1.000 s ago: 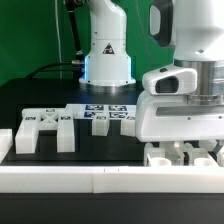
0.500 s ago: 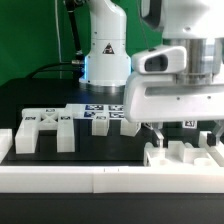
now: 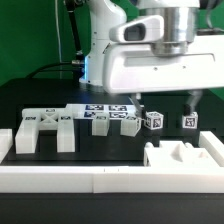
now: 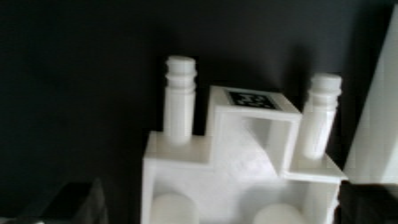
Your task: Assemble chair
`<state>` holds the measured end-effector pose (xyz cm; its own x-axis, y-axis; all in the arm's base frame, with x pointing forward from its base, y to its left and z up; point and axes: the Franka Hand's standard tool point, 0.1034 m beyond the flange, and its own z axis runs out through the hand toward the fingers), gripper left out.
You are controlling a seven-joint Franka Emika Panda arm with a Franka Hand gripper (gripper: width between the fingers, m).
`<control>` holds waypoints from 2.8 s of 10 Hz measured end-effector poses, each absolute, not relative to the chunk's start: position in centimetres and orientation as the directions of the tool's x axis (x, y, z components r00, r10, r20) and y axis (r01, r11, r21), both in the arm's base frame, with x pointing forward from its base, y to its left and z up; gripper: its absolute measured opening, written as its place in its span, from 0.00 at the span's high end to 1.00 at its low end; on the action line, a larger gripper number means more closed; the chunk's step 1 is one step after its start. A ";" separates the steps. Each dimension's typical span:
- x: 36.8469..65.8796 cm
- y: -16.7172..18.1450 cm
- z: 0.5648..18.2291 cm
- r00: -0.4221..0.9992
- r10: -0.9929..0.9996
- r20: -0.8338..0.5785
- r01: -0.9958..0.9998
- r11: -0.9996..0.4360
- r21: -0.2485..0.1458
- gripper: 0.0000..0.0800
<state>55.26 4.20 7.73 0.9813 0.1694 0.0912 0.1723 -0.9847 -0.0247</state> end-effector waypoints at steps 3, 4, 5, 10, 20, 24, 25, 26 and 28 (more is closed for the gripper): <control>55.4 4.5 7.6 0.982 0.168 0.089 0.171 -0.985 -0.026 0.19; 55.2 4.2 7.6 0.986 0.142 0.087 0.145 -0.989 -0.028 0.19; 54.2 3.2 7.6 0.996 0.064 0.069 0.066 -0.997 -0.030 0.19; 52.2 0.8 6.9 1.000 -0.006 0.005 -0.006 -1.000 -0.020 0.19; 47.2 0.0 5.2 0.938 -0.331 -0.104 -0.337 -0.940 -0.045 0.19; 46.0 1.3 5.8 0.857 -0.307 -0.415 -0.347 -0.938 -0.022 0.19; 46.1 1.1 5.7 0.834 -0.284 -0.472 -0.334 -0.942 -0.023 0.19; 45.9 0.9 5.5 0.801 -0.276 -0.532 -0.335 -0.942 -0.015 0.19; 45.0 1.3 5.3 0.755 -0.247 -0.607 -0.319 -0.948 -0.012 0.19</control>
Offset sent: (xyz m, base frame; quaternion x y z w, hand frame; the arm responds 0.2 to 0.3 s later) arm 0.0000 0.0000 0.0000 0.0000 0.0000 0.0000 1.0000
